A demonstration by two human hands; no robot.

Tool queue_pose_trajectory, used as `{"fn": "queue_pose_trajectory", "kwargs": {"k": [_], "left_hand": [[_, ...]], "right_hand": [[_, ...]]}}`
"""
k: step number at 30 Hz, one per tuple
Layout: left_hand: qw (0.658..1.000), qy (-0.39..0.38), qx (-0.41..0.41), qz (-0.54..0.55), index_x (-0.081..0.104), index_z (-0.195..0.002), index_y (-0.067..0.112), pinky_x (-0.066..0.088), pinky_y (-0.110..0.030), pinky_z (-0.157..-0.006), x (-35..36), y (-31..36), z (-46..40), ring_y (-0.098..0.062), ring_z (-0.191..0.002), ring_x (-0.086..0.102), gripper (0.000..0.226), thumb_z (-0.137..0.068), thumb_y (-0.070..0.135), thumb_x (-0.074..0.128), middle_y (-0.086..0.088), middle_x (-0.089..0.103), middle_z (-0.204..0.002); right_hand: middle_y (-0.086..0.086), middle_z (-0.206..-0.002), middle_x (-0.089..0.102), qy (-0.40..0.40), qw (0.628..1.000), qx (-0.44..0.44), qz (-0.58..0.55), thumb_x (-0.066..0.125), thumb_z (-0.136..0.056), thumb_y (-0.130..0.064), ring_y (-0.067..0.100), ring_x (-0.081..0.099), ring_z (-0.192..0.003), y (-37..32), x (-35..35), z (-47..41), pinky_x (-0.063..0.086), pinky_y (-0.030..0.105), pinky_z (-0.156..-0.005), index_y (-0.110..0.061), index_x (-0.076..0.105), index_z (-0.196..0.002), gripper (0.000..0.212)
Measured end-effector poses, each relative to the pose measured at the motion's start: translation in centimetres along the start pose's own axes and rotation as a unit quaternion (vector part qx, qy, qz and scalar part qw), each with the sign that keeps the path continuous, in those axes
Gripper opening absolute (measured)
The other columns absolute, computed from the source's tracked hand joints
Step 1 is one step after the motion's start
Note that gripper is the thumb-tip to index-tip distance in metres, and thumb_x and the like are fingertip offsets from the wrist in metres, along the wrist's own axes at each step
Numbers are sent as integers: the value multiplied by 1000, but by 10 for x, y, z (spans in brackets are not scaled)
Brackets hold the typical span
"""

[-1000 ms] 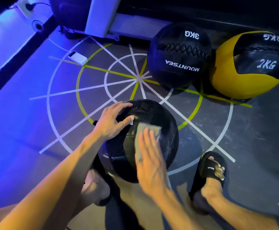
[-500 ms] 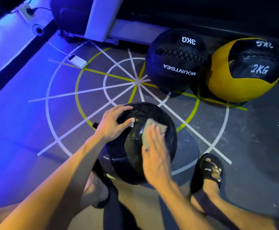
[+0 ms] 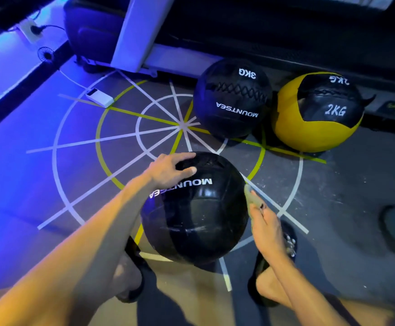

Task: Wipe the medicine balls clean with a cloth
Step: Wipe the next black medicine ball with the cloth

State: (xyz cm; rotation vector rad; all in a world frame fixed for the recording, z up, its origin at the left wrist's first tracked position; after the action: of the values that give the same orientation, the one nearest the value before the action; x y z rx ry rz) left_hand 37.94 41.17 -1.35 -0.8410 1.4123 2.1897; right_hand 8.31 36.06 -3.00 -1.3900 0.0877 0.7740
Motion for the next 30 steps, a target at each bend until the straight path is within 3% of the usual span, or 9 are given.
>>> {"fn": "queue_pose_trajectory", "kwargs": {"k": [5, 9, 13, 15, 18, 21, 23, 27, 30], "left_hand": [[995, -10, 83, -47, 50, -151, 28, 32, -49, -120, 3, -7, 10, -21, -146, 43, 78, -86, 70, 55, 5, 48, -157], [993, 4, 105, -52, 47, -152, 22, 19, -46, -122, 14, 2, 11, -21, -150, 34, 70, -91, 55, 57, -3, 42, -160], [992, 16, 104, -69, 48, -151, 28, 18, -44, -121, 16, 5, 10, -19, -150, 34, 60, -97, 43, 67, 0, 43, -160], [993, 7, 94, -73, 46, -152, 35, 20, -47, -121, 21, 6, 7, -18, -151, 32, 64, -95, 59, 62, 5, 42, -160], [995, 7, 56, -82, 42, -148, 54, 29, -56, -114, 27, 13, 4, -20, -149, 31, 78, -79, 90, 43, 19, 38, -160], [994, 11, 48, -99, 42, -147, 55, 30, -52, -109, 40, 36, 3, -21, -142, 28, 66, -87, 77, 55, 24, 36, -159], [996, 16, 42, -80, 45, -145, 57, 26, -48, -107, 45, 48, 1, -19, -141, 28, 56, -91, 69, 57, 28, 37, -157], [997, -29, 48, 59, 57, -136, 57, 25, -53, -120, 37, 41, -2, -14, -146, 39, 41, -98, 66, 44, 23, 51, -150], [996, -23, 45, 78, 59, -142, 31, 29, -30, -118, 23, 27, 8, -13, -143, 45, 35, -109, 33, 49, 10, 52, -151]], "right_hand": [[-9, -162, 29, 42, 997, 29, -51, 39, -104, -34, 3, 49, -133, 2, 47, 4, 33, 38, -119, -19, 34, -156, 54], [9, -167, 17, 100, 978, -146, 111, 31, -102, -25, 24, 12, -156, -16, 88, 39, 8, 36, -127, -10, 21, -158, 59], [11, -166, 21, -86, 847, -428, 304, 46, -90, -21, 25, 16, -155, -4, 92, 71, 18, 44, -124, -6, 27, -158, 72], [6, -167, 19, -93, 805, -447, 378, 49, -82, -26, 21, 18, -155, 9, 69, 52, 20, 45, -123, -10, 25, -158, 81], [-2, -167, 18, -8, 922, -290, 255, 41, -94, -17, 13, 13, -155, 16, 37, 16, 15, 43, -125, -14, 24, -159, 67], [-7, -168, 15, 95, 992, -46, 73, 33, -107, -24, 8, 8, -155, 8, 37, 1, 16, 42, -126, -19, 20, -160, 55], [2, -167, 19, 114, 979, -128, 114, 31, -105, -28, 14, 11, -156, -12, 52, 13, 15, 43, -126, -13, 23, -159, 56], [8, -163, 31, -51, 879, -399, 258, 46, -93, -20, 20, 22, -154, -10, 55, 42, 21, 44, -124, -5, 39, -153, 63], [1, -164, 30, -28, 909, -341, 240, 39, -100, -24, 14, 22, -154, 3, 23, 23, 25, 47, -123, -12, 33, -156, 57]]}}
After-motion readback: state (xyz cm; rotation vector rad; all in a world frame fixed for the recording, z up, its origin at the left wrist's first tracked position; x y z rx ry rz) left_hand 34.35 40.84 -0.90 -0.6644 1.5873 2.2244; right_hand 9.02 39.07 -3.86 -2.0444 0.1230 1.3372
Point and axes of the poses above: each hand's wrist, its own z-axis away from the middle knuckle, its own x-axis out of the palm, y = z × x, the point moved 2 cm from there along -z, towards the middle knuckle
